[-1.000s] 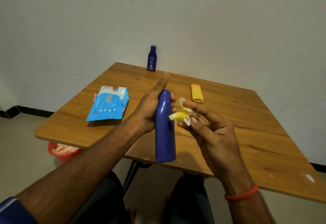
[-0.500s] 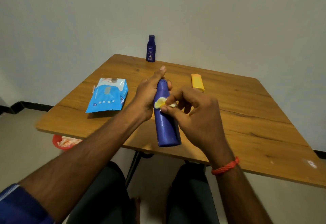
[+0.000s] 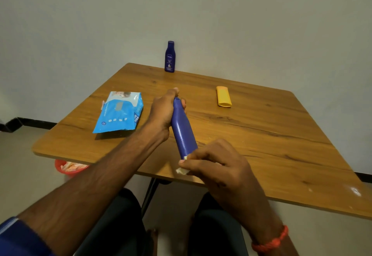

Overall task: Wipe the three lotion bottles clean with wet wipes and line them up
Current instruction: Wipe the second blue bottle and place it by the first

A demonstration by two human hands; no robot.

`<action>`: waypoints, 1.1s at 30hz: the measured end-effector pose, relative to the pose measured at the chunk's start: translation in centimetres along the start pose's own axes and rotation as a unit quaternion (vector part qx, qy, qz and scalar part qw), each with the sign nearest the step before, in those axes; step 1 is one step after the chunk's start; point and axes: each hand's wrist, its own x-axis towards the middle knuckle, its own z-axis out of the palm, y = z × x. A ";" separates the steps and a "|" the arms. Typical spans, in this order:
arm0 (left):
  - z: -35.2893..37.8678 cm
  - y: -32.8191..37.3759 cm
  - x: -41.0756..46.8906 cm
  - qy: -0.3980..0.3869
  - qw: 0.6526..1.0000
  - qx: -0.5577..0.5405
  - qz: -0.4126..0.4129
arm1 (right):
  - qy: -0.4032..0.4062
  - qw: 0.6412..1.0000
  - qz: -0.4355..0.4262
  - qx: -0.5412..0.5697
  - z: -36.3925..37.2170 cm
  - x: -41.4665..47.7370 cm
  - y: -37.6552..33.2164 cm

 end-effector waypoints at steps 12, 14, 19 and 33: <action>0.0 1.2 -0.3 0.019 0.995 0.085 0.040 | 0.147 0.959 0.225 0.083 0.2 0.1 -0.3; 0.0 1.2 -0.4 0.030 0.997 0.055 0.040 | 0.138 0.920 0.315 0.189 0.1 -0.1 -0.1; -0.1 0.8 -0.3 0.055 0.997 -0.043 0.011 | 0.166 0.816 0.416 0.365 0.6 -0.3 -0.4; -1.7 -2.8 -0.4 0.064 0.994 0.088 0.022 | 0.283 0.811 0.361 0.362 0.3 1.5 0.1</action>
